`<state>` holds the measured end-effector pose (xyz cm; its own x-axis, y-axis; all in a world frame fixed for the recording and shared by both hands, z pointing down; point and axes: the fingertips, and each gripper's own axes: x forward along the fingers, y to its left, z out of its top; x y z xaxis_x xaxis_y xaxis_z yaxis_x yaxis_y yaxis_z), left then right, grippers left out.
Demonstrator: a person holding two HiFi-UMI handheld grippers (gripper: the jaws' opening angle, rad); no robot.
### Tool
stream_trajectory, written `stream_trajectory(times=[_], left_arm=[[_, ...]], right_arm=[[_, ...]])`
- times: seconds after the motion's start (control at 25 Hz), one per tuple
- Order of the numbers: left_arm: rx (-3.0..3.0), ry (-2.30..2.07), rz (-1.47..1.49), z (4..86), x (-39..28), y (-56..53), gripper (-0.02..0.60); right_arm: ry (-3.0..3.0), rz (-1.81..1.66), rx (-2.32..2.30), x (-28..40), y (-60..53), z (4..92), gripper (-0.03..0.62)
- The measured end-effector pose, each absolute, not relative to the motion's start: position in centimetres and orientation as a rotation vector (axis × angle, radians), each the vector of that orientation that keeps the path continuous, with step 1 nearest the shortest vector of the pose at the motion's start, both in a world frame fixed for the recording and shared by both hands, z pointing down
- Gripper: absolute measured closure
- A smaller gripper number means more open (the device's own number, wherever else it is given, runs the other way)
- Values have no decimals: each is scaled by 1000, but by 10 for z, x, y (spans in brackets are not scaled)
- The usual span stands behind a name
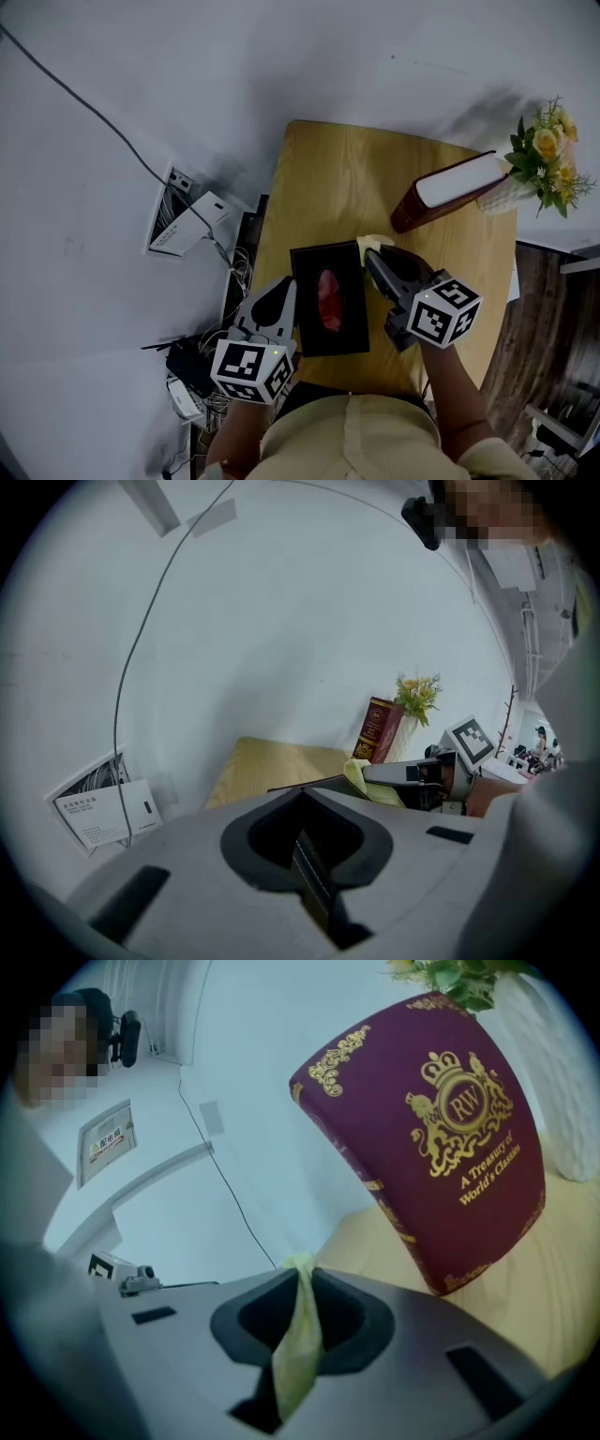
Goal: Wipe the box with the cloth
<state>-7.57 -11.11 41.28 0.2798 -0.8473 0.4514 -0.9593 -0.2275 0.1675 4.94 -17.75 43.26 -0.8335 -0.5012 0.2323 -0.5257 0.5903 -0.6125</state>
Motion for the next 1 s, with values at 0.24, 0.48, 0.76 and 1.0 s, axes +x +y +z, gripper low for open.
stream_trajectory(times=[0.24, 0.48, 0.76, 1.0], left_arm=[[2139, -1650, 391, 413, -71, -112, 565], [2128, -1671, 419, 412, -64, -103, 565], [2166, -1660, 460, 412, -56, -92, 565], [2265, -1577, 457, 407, -44, -91, 565]], right_arm=[[-2765, 1153, 793, 47, -169, 441, 539], [-2760, 1166, 735, 51, -156, 445, 539], [-2750, 1156, 698, 57, -130, 445, 539], [-2711, 1186, 758, 64, -104, 447, 539]])
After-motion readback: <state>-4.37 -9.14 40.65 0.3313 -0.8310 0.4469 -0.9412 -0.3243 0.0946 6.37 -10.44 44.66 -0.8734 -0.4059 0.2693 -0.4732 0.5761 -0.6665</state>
